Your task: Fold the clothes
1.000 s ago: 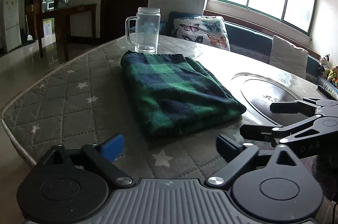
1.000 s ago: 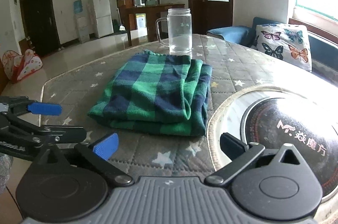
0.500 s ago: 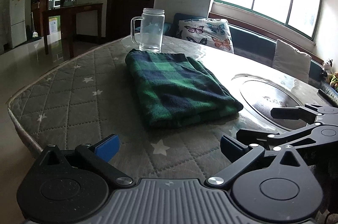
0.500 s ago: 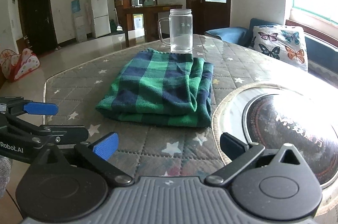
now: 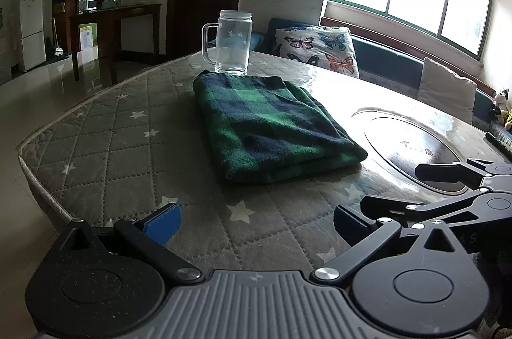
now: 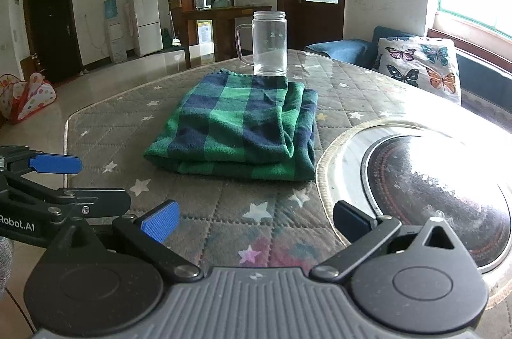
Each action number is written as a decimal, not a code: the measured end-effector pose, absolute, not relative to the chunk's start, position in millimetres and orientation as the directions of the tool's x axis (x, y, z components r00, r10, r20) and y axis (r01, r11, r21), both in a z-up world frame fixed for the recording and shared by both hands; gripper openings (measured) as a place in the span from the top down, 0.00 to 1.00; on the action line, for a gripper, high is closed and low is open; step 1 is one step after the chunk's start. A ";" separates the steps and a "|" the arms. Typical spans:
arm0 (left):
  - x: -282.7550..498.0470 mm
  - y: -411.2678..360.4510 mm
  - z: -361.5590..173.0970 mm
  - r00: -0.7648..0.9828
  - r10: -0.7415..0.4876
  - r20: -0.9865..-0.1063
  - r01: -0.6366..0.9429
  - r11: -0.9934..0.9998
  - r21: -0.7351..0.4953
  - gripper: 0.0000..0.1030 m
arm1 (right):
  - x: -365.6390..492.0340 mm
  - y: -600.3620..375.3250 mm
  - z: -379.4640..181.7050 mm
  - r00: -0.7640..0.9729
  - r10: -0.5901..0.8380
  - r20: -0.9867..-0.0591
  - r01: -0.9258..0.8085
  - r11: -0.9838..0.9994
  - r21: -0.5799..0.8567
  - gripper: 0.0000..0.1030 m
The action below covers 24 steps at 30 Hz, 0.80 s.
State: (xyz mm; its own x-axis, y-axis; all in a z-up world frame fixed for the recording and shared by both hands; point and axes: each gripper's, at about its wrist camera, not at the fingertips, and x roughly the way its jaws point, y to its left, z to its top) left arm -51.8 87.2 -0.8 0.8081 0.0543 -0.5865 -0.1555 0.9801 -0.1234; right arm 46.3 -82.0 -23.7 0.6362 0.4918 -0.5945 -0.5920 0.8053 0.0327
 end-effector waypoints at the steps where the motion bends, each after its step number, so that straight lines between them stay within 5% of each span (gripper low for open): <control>1: -52.6 86.9 -1.0 0.808 0.056 -0.587 -0.157 0.980 -0.123 0.00 | 45.7 -82.2 -23.8 0.636 0.492 -0.595 -0.592 0.806 0.033 0.00; 24: -66.7 76.7 -8.8 0.803 0.079 -0.591 -0.171 0.980 -0.101 0.00 | 29.7 -92.1 -33.5 0.640 0.484 -0.597 -0.571 0.819 0.051 0.00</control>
